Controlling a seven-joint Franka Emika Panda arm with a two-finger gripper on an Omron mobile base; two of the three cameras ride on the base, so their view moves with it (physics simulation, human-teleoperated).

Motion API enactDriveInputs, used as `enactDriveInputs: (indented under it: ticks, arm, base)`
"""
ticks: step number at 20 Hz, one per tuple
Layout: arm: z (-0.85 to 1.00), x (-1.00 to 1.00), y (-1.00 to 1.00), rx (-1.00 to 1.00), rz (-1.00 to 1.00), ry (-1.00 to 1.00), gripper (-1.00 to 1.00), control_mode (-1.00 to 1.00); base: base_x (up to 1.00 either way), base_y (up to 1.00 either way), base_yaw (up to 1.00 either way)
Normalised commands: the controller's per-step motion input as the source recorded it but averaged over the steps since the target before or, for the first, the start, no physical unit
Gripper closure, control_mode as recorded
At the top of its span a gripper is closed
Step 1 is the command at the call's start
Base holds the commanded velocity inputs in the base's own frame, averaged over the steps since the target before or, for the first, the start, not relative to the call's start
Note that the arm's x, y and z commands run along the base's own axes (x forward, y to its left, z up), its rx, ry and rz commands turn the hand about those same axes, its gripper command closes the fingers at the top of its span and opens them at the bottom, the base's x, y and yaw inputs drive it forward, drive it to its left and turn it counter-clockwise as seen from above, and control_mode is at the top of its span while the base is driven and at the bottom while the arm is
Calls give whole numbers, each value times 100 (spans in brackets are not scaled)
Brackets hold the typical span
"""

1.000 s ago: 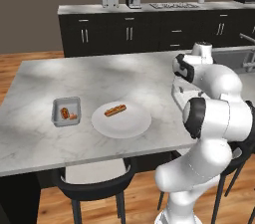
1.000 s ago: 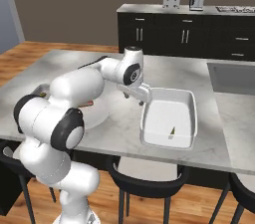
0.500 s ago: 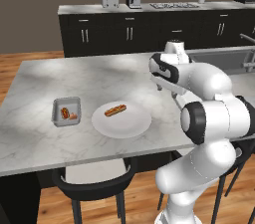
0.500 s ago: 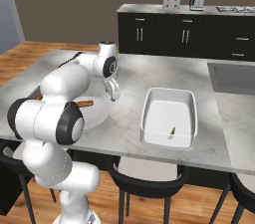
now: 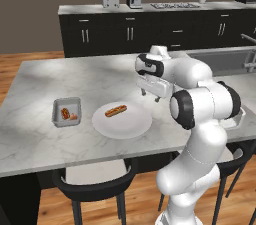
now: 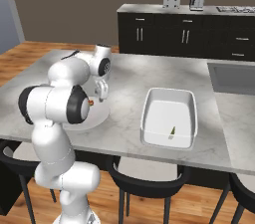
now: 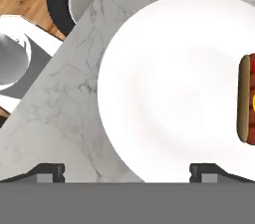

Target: Place one cooked food and one vegetable from the large plate to each tupperware container.

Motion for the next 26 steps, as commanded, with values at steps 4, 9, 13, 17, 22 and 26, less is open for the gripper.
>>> enactDriveInputs:
  ticks: [4,9,13,17,22,26]
  arm:
    - [-48,8,42,0,20,-23,-100,-100]
    - [-14,4,59,-6,17,-15,-100,-100]
    - [0,18,60,-3,13,0,-100,-100]
    - [0,51,56,-1,5,8,-100,-100]
    - [-2,51,36,0,0,12,-100,-100]
    - [-20,22,16,0,0,0,-100,-100]
  base:
    - [0,0,0]
    - [0,0,0]
    - [0,0,0]
    - [0,0,0]
    - [0,0,0]
    - [0,0,0]
